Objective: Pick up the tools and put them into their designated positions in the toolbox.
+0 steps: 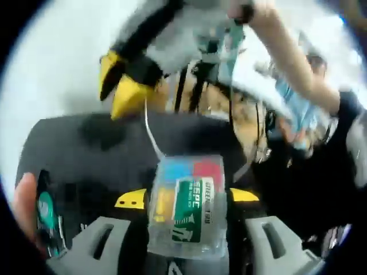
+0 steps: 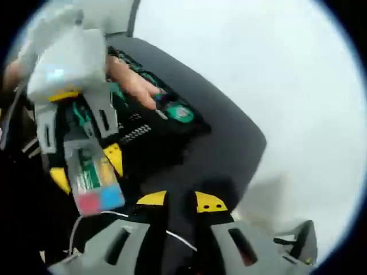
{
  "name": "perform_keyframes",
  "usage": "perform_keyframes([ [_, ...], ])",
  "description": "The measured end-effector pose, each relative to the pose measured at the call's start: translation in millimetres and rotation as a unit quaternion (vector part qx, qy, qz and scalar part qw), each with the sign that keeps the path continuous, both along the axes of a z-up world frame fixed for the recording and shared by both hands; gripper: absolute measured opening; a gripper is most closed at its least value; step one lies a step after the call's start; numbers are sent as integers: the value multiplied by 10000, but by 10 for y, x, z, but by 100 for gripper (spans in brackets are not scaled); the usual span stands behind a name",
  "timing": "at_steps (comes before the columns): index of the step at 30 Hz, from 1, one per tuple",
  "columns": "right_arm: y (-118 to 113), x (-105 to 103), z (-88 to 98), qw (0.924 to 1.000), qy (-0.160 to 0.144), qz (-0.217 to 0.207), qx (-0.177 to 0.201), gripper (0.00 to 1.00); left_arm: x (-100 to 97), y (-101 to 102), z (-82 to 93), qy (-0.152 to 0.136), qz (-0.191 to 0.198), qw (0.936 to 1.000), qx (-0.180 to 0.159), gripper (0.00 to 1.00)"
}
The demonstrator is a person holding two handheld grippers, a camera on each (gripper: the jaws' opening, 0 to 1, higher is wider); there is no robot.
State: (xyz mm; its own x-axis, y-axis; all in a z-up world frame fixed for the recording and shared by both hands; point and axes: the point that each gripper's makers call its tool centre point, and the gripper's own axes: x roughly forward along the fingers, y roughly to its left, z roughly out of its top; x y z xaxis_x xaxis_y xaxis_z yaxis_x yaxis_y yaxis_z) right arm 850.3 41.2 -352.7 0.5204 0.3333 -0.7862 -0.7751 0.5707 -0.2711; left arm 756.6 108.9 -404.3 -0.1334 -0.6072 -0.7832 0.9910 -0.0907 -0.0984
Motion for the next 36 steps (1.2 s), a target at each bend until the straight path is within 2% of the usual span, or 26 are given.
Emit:
perform_keyframes([
  [1, 80, -108, -36, 9997, 155, 210, 1, 19, -90, 113, 60, -96, -327, 9989, -335, 46],
  [2, 209, -281, -65, 9981, 365, 492, 59, 20, -112, 243, 45, -24, -198, 9995, -257, 46],
  [4, 433, -525, -26, 9941, 562, 877, 310, 21, 33, 302, 150, -212, 371, 9956, -835, 43],
  [5, 480, -570, 13, 9939, 546, 875, 392, 22, 45, 294, 290, -216, 623, 9875, -1433, 42],
  [6, 521, -618, 69, 9941, 481, 852, 461, 24, 67, 383, 437, -511, 646, 9773, -1954, 43],
  [8, 584, -702, 115, 9928, 415, 989, 530, 23, 5, 663, 573, -384, 1166, 9653, -2306, 42],
  [9, 603, -747, 116, 9922, 420, 1052, 527, 23, -25, 775, 594, -334, 1340, 9605, -2415, 40],
  [12, 656, -859, 52, 9902, 392, 1275, 401, 22, -59, 1106, 547, -660, 1839, 9468, -2555, 26],
  [14, 726, -855, -70, 9909, 378, 1244, 340, 22, -254, 1109, 430, -413, 1920, 9491, -2461, 26],
  [16, 823, -808, -239, 9911, 330, 1263, 275, 21, -384, 1045, 366, -429, 1874, 9512, -2412, 26],
  [17, 906, -627, -261, 9873, -285, 1563, 49, 19, -438, 1024, 346, -462, 1838, 9525, -2382, 26],
  [18, 937, -529, -273, 9809, -664, 1820, -179, 12, -430, 1003, 318, -706, 1896, 9519, -2299, 26],
  [19, 904, -504, -347, 9820, -593, 1749, -390, 3, -396, 1013, 318, -853, 1988, 9497, -2264, 26],
  [20, 913, -535, -424, 9896, -291, 1385, -238, 2, -359, 1042, 316, -953, 2043, 9487, -2218, 26],
  [21, 981, -584, -407, 9913, -192, 1304, 34, 4, -342, 1062, 340, -941, 2071, 9472, -2258, 26],
  [23, 1114, -801, -300, 9942, 220, 797, 693, 11, -220, 1095, 522, -901, 1954, 9420, -2574, 26],
  [25, 1216, -1039, -176, 9935, 332, 282, 1056, 26, 86, 1107, 732, -953, 1909, 9319, -2932, 30],
  [27, 1306, -1258, -128, 9942, -92, 391, 997, 18, 411, 1088, 625, -493, 1846, 9420, -2758, 26],
  [28, 1307, -1331, -158, 9949, -197, 273, 956, 14, 625, 1039, 503, -15, 2178, 9396, -2641, 21],
  [29, 1312, -1445, -265, 9951, -210, 25, 965, 14, 677, 1019, 457, 137, 2291, 9378, -2604, 18],
  [30, 1291, -1499, -364, 9954, -144, -183, 930, 14, 783, 949, 288, 333, 2268, 9447, -2344, 13],
  [32, 1227, -1614, -630, 9960, 128, -450, 766, 10, 817, 905, 46, 238, 2034, 9587, -1972, 12],
  [33, 1183, -1620, -744, 9959, 209, -465, 741, 7, 739, 900, -32, 394, 1995, 9619, -1826, 11],
  [34, 1180, -1504, -694, 9917, -22, -706, 1078, 0, 736, 875, -84, 491, 2005, 9628, -1745, 9],
  [35, 1044, -1452, -734, 9875, 152, -1145, 1071, 0, 689, 834, -169, 523, 1911, 9676, -1564, 7],
  [36, 951, -1405, -747, 9843, 185, -1415, 1039, 0, 643, 741, -136, 288, 1549, 9708, -1811, 6],
])
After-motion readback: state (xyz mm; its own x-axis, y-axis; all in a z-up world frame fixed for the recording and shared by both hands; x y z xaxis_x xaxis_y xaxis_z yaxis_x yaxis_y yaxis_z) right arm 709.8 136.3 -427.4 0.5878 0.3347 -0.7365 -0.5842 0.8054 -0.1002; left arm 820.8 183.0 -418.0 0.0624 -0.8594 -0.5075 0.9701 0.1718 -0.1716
